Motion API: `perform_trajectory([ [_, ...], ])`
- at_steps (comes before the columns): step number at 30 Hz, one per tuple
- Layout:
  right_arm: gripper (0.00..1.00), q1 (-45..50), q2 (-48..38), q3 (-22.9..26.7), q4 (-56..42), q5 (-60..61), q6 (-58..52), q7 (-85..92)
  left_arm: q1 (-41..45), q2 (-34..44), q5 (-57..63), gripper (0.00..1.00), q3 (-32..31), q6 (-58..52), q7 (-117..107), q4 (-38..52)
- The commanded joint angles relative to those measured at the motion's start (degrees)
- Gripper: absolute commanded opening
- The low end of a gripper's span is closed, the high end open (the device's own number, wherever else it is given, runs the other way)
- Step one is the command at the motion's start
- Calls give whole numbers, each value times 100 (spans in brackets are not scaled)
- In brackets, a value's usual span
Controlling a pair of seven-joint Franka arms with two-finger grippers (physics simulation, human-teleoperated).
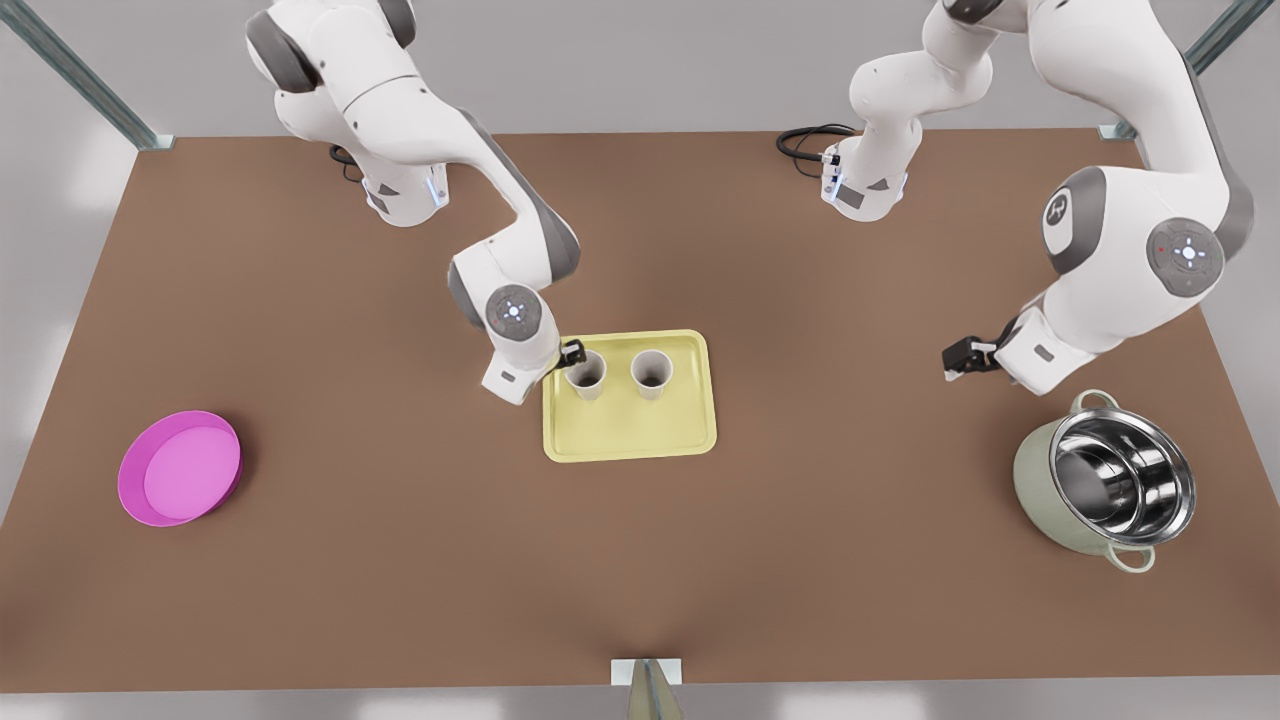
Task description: Use the left arm to pick up the white IKEA cup from the tray and place it on the middle-left position; use the right arm to pick up the white IKEA cup from the tray and place it on the middle-right position
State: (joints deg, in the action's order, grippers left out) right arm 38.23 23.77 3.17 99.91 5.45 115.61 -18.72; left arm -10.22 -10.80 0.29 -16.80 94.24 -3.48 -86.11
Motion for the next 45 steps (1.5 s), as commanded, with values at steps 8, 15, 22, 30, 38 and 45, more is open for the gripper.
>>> perform_trajectory([
  [8,100,70,-4,-150,863,26,1587,-2838,969,-142,147,100,-43,121,-1234,41],
  [15,100,70,207,-220,899,26,1587,-2777,3061,-1943,823,100,-34,1325,-4354,850],
  [22,48,220,488,-238,864,9,1596,-2768,3132,-2198,824,100,-25,1791,-4381,806],
  [30,21,-176,242,-211,855,26,1482,-2566,3729,-2190,1070,100,-34,2379,-4987,112],
  [38,14,-2504,-215,-167,758,-53,928,1942,3808,-2163,1210,100,-7,2819,-5040,-450],
  [45,14,-3700,470,-159,187,-395,989,3920,3905,-2295,1474,100,-8,3522,-5567,-925],
])
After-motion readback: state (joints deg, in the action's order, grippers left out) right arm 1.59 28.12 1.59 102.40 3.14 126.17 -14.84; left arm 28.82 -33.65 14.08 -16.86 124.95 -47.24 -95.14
